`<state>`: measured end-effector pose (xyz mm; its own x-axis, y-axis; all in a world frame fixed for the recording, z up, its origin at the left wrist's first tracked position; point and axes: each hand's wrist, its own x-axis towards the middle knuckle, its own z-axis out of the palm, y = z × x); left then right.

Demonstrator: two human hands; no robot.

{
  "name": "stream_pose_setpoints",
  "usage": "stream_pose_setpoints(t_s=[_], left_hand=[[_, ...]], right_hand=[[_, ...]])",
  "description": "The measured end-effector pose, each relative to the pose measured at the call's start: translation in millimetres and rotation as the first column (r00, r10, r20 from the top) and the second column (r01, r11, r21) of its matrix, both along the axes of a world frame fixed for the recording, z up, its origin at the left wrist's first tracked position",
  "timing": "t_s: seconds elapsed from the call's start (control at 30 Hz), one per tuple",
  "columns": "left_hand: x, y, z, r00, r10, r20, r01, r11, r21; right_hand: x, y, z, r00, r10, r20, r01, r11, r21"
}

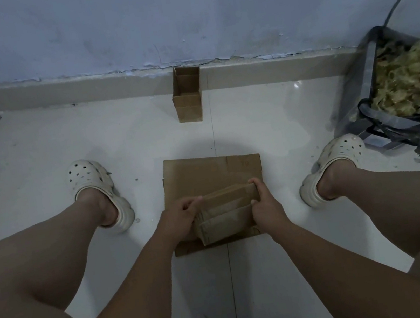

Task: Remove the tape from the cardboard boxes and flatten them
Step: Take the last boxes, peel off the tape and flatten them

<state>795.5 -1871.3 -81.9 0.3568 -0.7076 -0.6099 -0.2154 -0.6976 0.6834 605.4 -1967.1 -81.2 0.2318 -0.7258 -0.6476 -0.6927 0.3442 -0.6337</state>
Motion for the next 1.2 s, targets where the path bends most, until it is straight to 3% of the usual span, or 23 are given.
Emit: stream_pose_setpoints(t_s=[0.23,0.43,0.7,0.97,1.1,1.2], left_hand=[[6,-9,11,0.979,-0.136,0.154,0.126,0.989,0.072],[-2,-5,13,0.981,-0.033,-0.192,0.054,0.993,0.103],[10,-8,11,0.956,-0.051,-0.288,0.095,0.985,0.142],[7,-5,11,0.962,0.007,-0.272,0.020,0.995,0.095],[9,-4,9,0.992,-0.011,-0.126,0.026,0.992,0.122],[13,-6,9,0.991,0.021,-0.134,-0.002,0.990,0.141]], right_hand=[[8,7,4,0.999,-0.016,0.046,0.016,1.000,0.011],[4,8,-3,0.999,0.016,0.035,-0.016,1.000,0.000],[3,8,-8,0.997,0.058,0.046,-0.059,0.998,0.011],[4,3,-12,0.993,0.016,0.115,-0.024,0.997,0.068],[6,6,-13,0.996,0.060,0.070,-0.062,0.998,0.019],[8,5,-14,0.995,0.064,0.072,-0.065,0.998,0.011]])
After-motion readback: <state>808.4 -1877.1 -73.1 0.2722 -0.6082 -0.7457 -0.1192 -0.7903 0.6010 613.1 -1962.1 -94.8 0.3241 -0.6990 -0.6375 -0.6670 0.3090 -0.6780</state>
